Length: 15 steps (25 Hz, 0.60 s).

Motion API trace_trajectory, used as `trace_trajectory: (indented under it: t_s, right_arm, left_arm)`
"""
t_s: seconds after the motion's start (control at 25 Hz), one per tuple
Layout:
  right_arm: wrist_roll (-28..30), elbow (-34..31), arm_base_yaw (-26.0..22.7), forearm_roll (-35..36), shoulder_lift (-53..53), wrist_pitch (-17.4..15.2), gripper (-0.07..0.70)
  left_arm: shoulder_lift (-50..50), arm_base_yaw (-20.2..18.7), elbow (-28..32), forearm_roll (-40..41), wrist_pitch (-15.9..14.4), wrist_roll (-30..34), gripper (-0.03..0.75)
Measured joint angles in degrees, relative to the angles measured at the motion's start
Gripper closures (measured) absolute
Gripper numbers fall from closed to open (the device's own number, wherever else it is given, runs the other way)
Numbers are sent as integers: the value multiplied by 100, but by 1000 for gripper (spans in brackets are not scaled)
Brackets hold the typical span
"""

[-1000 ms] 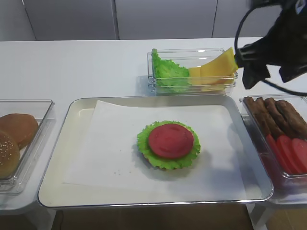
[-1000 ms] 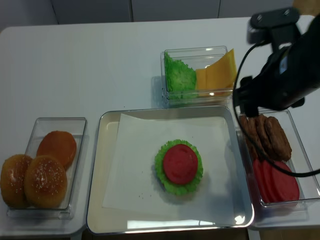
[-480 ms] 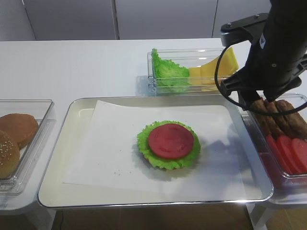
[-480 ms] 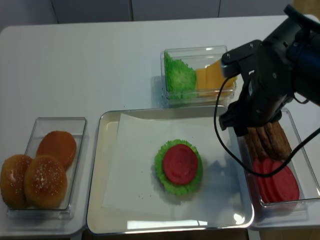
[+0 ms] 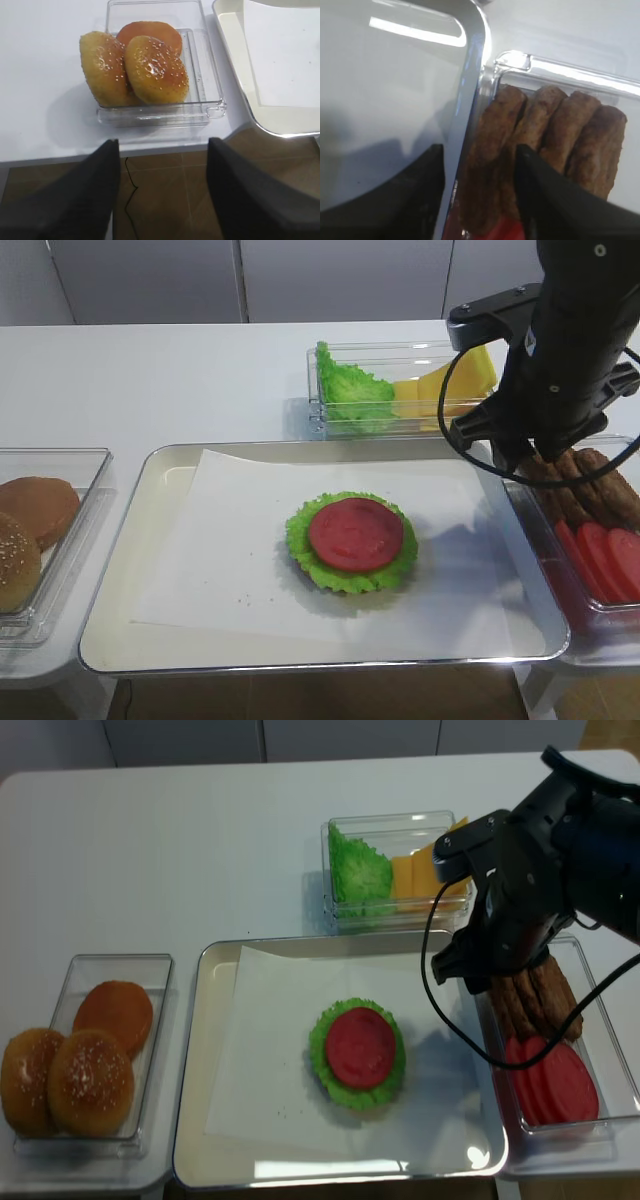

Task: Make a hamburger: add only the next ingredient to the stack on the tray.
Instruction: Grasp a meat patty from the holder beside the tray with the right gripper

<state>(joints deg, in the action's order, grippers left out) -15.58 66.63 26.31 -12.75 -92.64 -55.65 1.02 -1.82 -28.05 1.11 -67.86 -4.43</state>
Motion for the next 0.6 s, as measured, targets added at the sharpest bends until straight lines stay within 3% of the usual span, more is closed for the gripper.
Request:
trace_trajectory:
  t_s: [0.6]
  right_arm:
    - [0,0,0,-7,-19,-22,393]
  left_arm:
    - [0,0,0,0,0,0,307]
